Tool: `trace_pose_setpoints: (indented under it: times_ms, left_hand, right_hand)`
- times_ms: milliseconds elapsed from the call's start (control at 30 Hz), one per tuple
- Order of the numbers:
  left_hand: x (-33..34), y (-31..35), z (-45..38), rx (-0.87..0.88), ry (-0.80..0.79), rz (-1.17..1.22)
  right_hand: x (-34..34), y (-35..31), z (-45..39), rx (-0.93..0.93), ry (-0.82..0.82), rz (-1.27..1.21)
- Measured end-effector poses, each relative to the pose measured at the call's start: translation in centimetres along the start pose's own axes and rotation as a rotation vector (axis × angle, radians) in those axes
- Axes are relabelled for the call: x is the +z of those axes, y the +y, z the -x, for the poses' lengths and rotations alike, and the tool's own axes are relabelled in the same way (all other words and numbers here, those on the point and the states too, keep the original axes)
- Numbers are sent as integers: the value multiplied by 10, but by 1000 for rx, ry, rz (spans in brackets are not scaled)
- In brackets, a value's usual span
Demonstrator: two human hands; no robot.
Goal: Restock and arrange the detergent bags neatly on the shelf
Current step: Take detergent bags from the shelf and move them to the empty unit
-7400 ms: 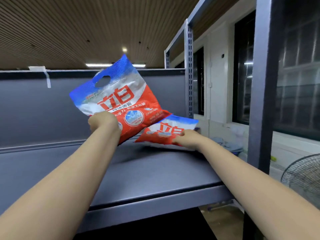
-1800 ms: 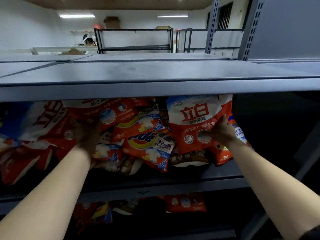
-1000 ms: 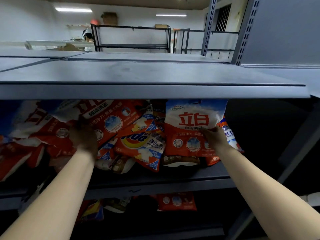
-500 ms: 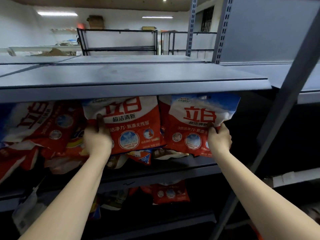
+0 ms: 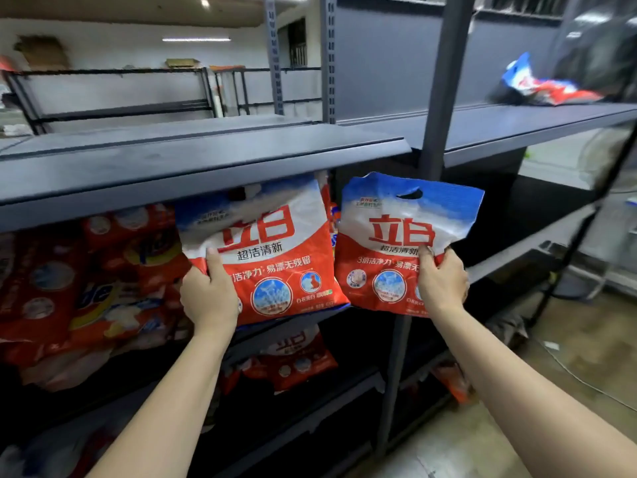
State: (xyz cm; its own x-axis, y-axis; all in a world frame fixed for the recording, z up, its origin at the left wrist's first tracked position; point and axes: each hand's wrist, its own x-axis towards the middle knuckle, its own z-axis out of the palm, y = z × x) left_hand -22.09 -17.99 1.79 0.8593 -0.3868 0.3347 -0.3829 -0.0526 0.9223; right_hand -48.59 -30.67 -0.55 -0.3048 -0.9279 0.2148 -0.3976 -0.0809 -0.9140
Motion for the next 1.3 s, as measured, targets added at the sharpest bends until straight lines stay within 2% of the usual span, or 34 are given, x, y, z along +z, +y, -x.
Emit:
trace_pose_setpoints:
  times_ms: [233, 467, 833, 1033, 1300]
  left_hand:
    - [34, 16, 47, 9, -179, 85]
    - [97, 43, 103, 34, -257, 118]
    - [266, 124, 201, 66, -353, 197]
    - [344, 173, 235, 43, -332, 197]
    - [440, 229, 259, 83, -314, 216]
  right_hand:
    - [-82, 29, -4, 65, 169, 33]
    - [-149, 82, -47, 175, 366, 17]
    - [-266, 159, -177, 204, 396, -52]
    - [-326, 169, -246, 153, 397, -87]
    - [-364, 191, -332, 114, 476, -84]
